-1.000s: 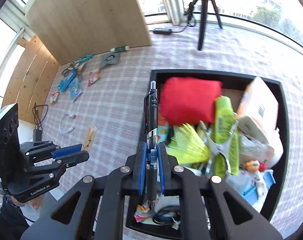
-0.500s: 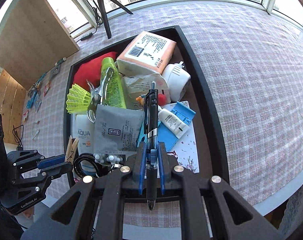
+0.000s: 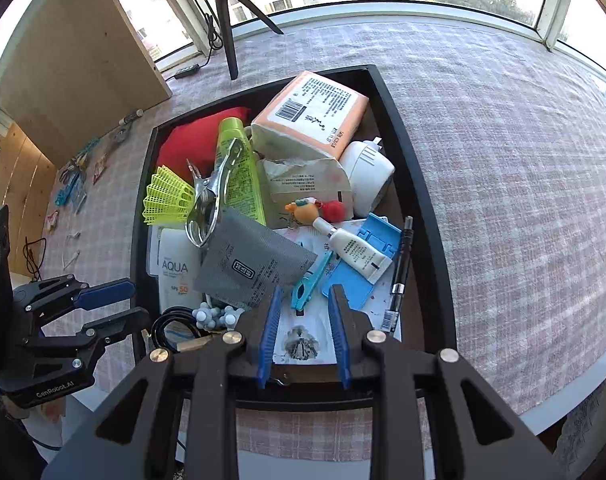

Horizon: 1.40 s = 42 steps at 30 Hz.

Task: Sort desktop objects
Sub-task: 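Carry clothespin and pen into the black tray while both tools open, then grasp the white USB cable with both tools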

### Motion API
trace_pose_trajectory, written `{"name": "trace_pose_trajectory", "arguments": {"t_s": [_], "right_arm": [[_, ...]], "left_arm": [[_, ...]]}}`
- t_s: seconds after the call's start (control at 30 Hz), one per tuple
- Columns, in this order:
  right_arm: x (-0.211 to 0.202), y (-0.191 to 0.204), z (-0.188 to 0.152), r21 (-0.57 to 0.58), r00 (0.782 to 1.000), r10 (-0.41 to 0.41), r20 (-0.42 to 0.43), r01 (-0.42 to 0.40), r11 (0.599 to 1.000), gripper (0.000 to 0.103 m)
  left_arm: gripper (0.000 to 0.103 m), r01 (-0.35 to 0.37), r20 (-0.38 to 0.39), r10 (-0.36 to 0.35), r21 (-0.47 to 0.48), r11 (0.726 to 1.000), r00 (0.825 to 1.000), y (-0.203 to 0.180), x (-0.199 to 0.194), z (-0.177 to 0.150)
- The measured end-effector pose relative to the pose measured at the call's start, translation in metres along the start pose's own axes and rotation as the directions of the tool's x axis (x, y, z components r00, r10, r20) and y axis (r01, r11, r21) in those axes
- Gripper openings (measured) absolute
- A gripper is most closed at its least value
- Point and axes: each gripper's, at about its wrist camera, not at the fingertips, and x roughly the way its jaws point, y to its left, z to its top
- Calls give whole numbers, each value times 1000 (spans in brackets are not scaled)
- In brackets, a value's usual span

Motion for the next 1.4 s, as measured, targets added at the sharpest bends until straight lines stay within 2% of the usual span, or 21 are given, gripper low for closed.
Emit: {"name": "trace_pose_trajectory", "arguments": {"t_s": [0.2, 0.3, 0.37, 0.5, 0.7, 0.8, 1.03, 1.2, 1.27, 1.4], "right_arm": [[10, 65, 15, -119, 999, 46, -8, -47, 992, 25], [22, 110, 25, -201, 997, 73, -27, -77, 977, 25], [32, 146, 34, -264, 995, 91, -42, -99, 959, 25], [55, 222, 52, -410, 990, 120, -78, -141, 901, 25], [105, 340, 73, -600, 973, 143, -180, -224, 768, 25], [134, 393, 76, -679, 963, 126, -237, -257, 688, 25], [198, 483, 71, -772, 939, 71, -337, -318, 551, 25], [231, 513, 63, -789, 921, 31, -389, -350, 505, 25], [241, 519, 63, -791, 919, 15, -393, -347, 505, 25], [248, 524, 64, -788, 920, 13, -393, -344, 511, 23]], "left_arm": [[34, -68, 33, 74, -146, 987, 997, 86, -28, -20], [34, -83, 44, 98, -264, 961, 994, 136, -42, -41], [34, -101, 52, 126, -344, 933, 991, 168, -52, -58], [32, -71, 75, 130, -532, 844, 989, 228, -67, -96], [35, 3, 129, 141, -748, 663, 982, 294, -77, -144], [35, 21, 146, 156, -794, 607, 977, 313, -79, -153], [41, 103, 190, 132, -867, 488, 973, 344, -72, -162], [41, 105, 184, 131, -883, 457, 974, 353, -65, -162], [41, 118, 188, 120, -891, 437, 975, 357, -62, -163], [41, 121, 198, 134, -891, 437, 971, 360, -61, -159]]}}
